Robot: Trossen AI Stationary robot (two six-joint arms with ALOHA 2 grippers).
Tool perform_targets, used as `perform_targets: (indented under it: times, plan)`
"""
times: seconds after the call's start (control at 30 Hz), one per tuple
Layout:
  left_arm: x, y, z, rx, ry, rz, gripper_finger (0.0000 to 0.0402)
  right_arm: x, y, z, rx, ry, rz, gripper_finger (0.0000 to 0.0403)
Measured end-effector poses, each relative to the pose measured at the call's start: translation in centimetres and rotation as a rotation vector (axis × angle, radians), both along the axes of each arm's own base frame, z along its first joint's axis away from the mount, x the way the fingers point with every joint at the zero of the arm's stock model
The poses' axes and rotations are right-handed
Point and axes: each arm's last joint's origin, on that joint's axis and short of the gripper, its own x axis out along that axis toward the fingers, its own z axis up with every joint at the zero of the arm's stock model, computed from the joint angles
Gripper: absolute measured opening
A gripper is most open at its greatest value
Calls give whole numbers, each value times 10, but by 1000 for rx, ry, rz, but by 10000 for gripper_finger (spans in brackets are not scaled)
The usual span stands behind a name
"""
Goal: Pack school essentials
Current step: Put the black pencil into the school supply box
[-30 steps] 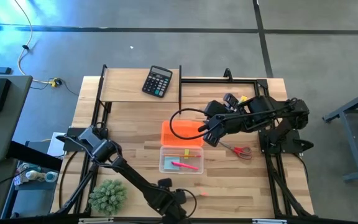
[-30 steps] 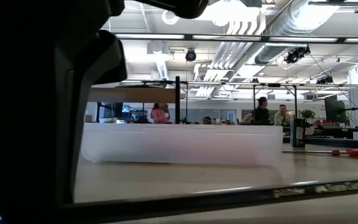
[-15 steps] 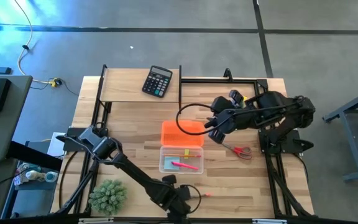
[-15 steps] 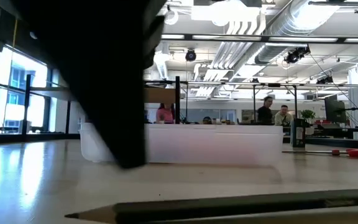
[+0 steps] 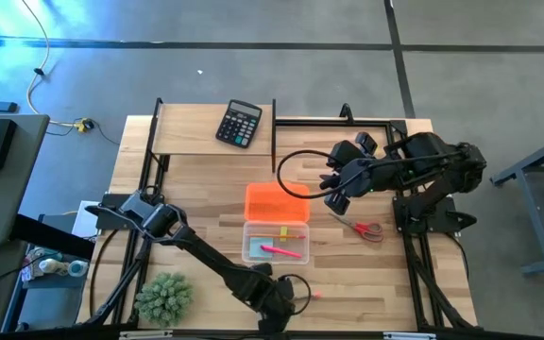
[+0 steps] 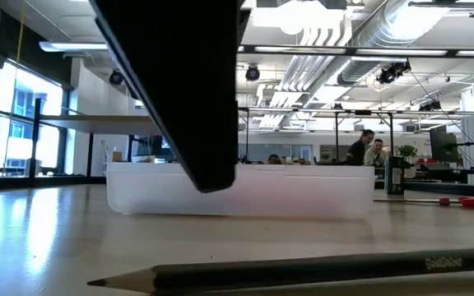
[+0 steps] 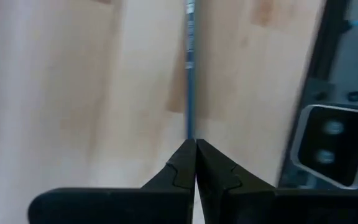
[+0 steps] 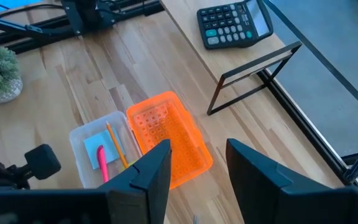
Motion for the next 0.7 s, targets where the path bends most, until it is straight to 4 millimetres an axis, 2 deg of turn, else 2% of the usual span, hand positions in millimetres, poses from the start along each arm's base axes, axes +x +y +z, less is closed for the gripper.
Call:
perform_targets:
  times: [0.2, 0.47, 0.7]
  plan:
    - [18, 7, 5, -125, -98, -36, 14, 0, 0, 0, -6, 3, 8, 144]
    - [44, 18, 18, -241, -325, -64, 93, -3, -1, 2, 4, -15, -12, 144]
    - [57, 37, 23, -199, -424, -127, 140, -15, -5, 10, 33, -60, -38, 144]
